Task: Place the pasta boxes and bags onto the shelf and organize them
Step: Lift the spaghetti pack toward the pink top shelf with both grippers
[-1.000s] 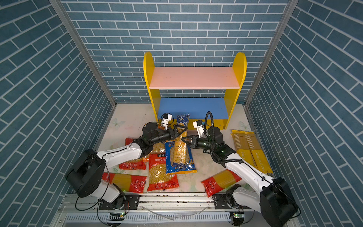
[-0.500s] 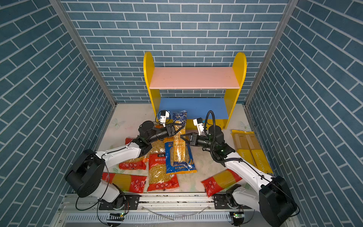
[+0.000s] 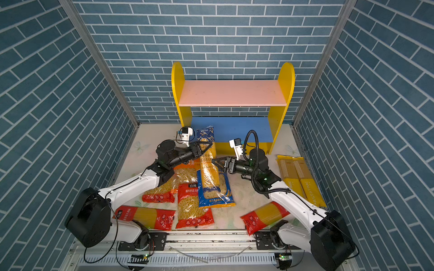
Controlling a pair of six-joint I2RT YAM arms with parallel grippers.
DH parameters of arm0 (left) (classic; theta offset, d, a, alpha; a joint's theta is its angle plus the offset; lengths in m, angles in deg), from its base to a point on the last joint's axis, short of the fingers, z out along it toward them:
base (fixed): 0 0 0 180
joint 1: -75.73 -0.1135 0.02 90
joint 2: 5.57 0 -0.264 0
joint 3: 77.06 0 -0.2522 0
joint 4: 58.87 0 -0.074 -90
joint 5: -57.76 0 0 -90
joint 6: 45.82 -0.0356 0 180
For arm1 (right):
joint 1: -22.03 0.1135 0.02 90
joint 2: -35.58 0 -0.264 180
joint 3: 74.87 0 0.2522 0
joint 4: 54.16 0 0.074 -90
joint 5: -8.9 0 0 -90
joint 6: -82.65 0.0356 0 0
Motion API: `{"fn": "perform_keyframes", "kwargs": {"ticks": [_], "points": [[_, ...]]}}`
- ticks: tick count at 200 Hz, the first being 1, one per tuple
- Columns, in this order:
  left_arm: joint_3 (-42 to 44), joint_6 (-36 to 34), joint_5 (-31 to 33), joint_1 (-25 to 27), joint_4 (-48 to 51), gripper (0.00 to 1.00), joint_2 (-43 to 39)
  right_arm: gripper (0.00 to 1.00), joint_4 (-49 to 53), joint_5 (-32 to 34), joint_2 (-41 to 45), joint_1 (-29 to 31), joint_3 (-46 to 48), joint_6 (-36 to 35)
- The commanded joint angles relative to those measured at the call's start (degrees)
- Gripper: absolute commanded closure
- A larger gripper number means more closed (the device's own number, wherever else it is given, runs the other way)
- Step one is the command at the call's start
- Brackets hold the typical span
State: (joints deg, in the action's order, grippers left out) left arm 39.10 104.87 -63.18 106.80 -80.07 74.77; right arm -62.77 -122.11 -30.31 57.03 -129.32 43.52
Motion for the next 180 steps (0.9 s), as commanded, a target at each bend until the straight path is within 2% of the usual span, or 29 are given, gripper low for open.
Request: {"fn": "perform_keyframes", "kwargs": {"ticks": [1, 42, 66, 92, 109, 127, 146, 180], "points": [[-6.43, -0.48, -0.35, -1.31, -2.15, 0.84, -3.93, 0.25, 3.44, -2.35, -0.07, 1.09, -2.86, -4.34], [-12.2, -3.98, -1.37, -2.25, 3.0, 0.83, -4.88, 0.23, 3.92, -3.48, -0.51, 3.54, -4.54, -4.73], [-15.24, -4.32, -2.42, -2.43, 4.06, 0.83, -3.51, 0.27, 3.23, -2.86, -0.38, 4.45, -5.95, -4.65], [-19.28, -5.87, -2.88, -2.49, 6.99, 0.81, -2.25, 0.38, 1.69, 0.44, 0.25, 4.44, -7.01, -4.17], [-21.69, -8.89, -1.75, -2.51, 11.39, 0.77, -1.93, 0.51, 0.97, 1.28, -0.13, 4.46, -7.93, -3.61], [-23.64, -10.98, -0.89, -2.63, 14.86, 0.69, -1.54, 0.65, -0.65, 2.85, -0.51, 4.55, -8.44, -3.0], [-24.65, -11.06, -0.57, -3.3, 15.84, 0.6, -1.06, 0.77, -2.88, 4.01, -0.94, 4.46, -9.0, -2.49], [-25.14, -10.58, -0.26, -4.85, 16.38, 0.41, -1.23, 0.89, -3.23, 4.28, -2.08, 4.54, -11.7, -2.61]]}}
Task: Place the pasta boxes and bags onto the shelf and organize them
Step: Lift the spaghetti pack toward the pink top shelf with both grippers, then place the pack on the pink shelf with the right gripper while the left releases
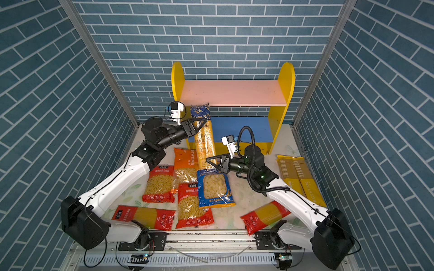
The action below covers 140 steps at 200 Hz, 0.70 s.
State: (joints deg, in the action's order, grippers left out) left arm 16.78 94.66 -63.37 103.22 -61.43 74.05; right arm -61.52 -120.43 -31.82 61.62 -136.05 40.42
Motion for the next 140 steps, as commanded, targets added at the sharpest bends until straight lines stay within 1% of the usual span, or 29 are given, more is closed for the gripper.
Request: {"fn": "perform_keyframes", "kwargs": {"ticks": [1, 27, 53, 88, 119, 140], "points": [[-2.83, -0.38, -0.06, -1.33, -2.29, 0.41, -0.51, 0.9, -4.51, 2.55, -0.6, -0.09, -5.1, 0.49], [-2.9, -0.36, -0.15, -2.41, -1.71, 0.27, -1.03, 0.98, -4.74, 1.41, -2.01, -0.13, -8.21, 0.31], [-1.67, -0.22, 0.02, -3.75, -1.52, 0.2, -2.58, 1.0, -4.73, 0.46, -2.82, -0.13, -11.16, 0.16], [1.74, 0.15, 0.28, -5.44, -1.39, 0.17, -5.42, 1.0, -3.33, 0.4, -5.87, -0.24, -17.79, 0.31], [6.62, 1.05, 0.89, -7.56, -1.83, 0.16, -9.57, 1.0, 2.89, 1.68, -11.11, -0.23, -28.12, -0.53], [9.66, 0.59, 1.4, -9.29, -0.42, 0.15, -13.04, 1.0, 9.43, 3.48, -15.39, -0.22, -36.84, -1.23]]}}
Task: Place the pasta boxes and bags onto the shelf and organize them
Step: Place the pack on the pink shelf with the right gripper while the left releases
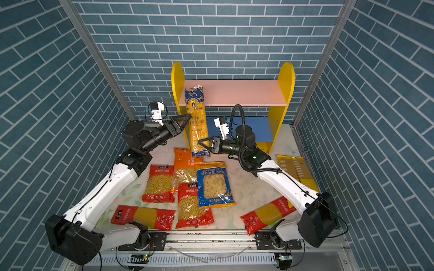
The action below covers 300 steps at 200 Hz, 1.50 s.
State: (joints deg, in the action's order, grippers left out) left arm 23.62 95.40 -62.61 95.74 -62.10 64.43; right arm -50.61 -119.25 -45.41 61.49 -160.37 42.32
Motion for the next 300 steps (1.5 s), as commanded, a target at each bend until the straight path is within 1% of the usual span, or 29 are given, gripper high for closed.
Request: {"fn": "perform_keyframes", "kwargs": {"ticks": [1, 30, 51, 72, 109, 145, 174, 182, 193, 206, 222, 238, 253, 278, 300], "points": [[2.99, -0.16, 0.65, -1.9, 0.36, 0.15, -3.62, 1.0, -1.17, 2.43, -2.02, -0.09, -12.92, -3.15], [6.17, -1.86, 1.85, -3.92, 4.14, 0.15, -8.23, 1.0, 9.09, 8.44, -8.17, -0.18, -25.62, -2.31], [7.94, -2.84, 3.1, -4.01, 5.83, 0.14, -10.29, 1.0, 10.82, 10.82, -12.6, -0.27, -32.44, 1.17], [9.0, -2.57, 3.62, -4.01, 6.02, 0.14, -11.33, 1.0, 12.59, 11.5, -17.65, -0.36, -39.62, 4.44], [9.25, -1.75, 3.56, -3.93, 5.74, 0.14, -12.43, 1.0, 15.92, 15.02, -25.01, -0.77, -50.26, 7.02], [12.65, 0.41, 4.06, -3.95, 3.49, 0.14, -13.23, 1.0, 18.01, 13.99, -32.49, -1.1, -60.3, 8.85], [13.57, 1.15, 4.04, -3.84, 2.71, 0.14, -13.36, 1.0, 21.05, 12.93, -37.49, -1.14, -67.2, 9.9], [13.55, 1.16, 4.15, -3.84, 2.75, 0.14, -13.32, 0.94, 22.22, 13.06, -38.32, -1.18, -68.7, 9.89], [13.45, 1.07, 4.18, -3.84, 2.76, 0.14, -13.36, 0.88, 23.24, 13.35, -38.71, -1.14, -69.83, 9.61], [13.35, 1.07, 4.13, -3.79, 2.71, 0.14, -13.04, 0.75, 24.53, 13.95, -38.82, -1.14, -70.9, 8.68], [13.31, 1.12, 4.08, -3.75, 2.33, 0.14, -12.64, 0.68, 26.65, 14.51, -38.61, -1.17, -71.61, 7.28], [13.29, 1.24, 4.02, -3.75, 1.81, 0.14, -12.25, 0.6, 28.39, 14.6, -38.06, -1.23, -71.61, 6.2], [13.4, 1.42, 4.05, -3.66, 1.2, 0.14, -11.8, 0.56, 29.8, 14.55, -37.68, -1.32, -71.6, 5.7], [13.44, 1.74, 4.18, -3.4, 0.22, 0.14, -11.27, 0.54, 31.11, 14.42, -36.48, -1.32, -70.68, 5.6], [13.53, 1.55, 4.35, -3.16, 0.05, 0.14, -11.1, 0.54, 31.14, 14.87, -33.83, -1.23, -66.17, 5.59]]}}
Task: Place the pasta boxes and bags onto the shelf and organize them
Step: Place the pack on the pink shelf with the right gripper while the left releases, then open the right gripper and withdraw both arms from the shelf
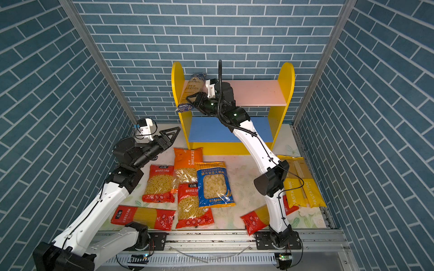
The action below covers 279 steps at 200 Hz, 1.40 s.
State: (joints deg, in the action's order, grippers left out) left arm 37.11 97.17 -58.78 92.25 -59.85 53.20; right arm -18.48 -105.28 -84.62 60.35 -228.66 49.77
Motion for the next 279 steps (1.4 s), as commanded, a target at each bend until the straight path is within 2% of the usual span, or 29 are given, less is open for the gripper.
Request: {"fn": "perform_keyframes", "kwargs": {"ticks": [1, 29, 49, 72, 117, 165, 184, 213, 238, 279], "points": [[0.04, -0.2, 0.53, 0.35, -2.25, 0.14, 0.22, 0.54, -0.99, 0.94, 5.53, -0.09, 2.47, -1.89], [0.38, -0.08, 0.69, 0.69, -2.81, 0.14, 0.7, 0.64, -2.64, 2.47, 8.49, -0.14, 7.84, -2.54], [0.31, -0.02, 0.71, 1.06, -2.97, 0.14, 1.15, 0.75, 0.8, 1.77, 6.48, -0.2, 3.67, -4.28], [0.31, -0.33, 1.03, 1.33, -2.68, 0.14, 0.97, 0.84, 2.18, -1.82, 2.93, -0.52, -1.69, -3.07], [0.83, -0.51, 1.54, 1.5, -2.34, 0.14, 0.51, 0.93, 3.24, -6.89, -2.58, -1.23, -9.53, 0.16], [0.59, -0.68, 1.76, 1.68, -2.34, 0.14, 0.8, 0.94, 1.77, -9.21, -3.31, -1.21, -9.51, 2.2], [0.57, -0.63, 1.85, 1.94, -2.42, 0.14, 0.87, 0.87, 1.97, -9.13, -3.05, -1.14, -9.42, 2.11], [0.39, -1.28, 2.06, 2.2, -1.33, 0.14, 0.38, 0.63, 2.18, -8.66, -0.94, -1.15, -6.86, 1.27], [-0.17, -4.24, 3.05, 2.97, 2.11, 0.14, -0.2, 0.49, 2.43, -5.89, 3.79, -1.23, -0.77, -1.61], [-0.72, -8.94, 5.82, 5.17, 6.58, 0.14, -0.75, 0.44, 4.72, -2.53, 10.4, -1.24, 6.89, -6.68]]}}
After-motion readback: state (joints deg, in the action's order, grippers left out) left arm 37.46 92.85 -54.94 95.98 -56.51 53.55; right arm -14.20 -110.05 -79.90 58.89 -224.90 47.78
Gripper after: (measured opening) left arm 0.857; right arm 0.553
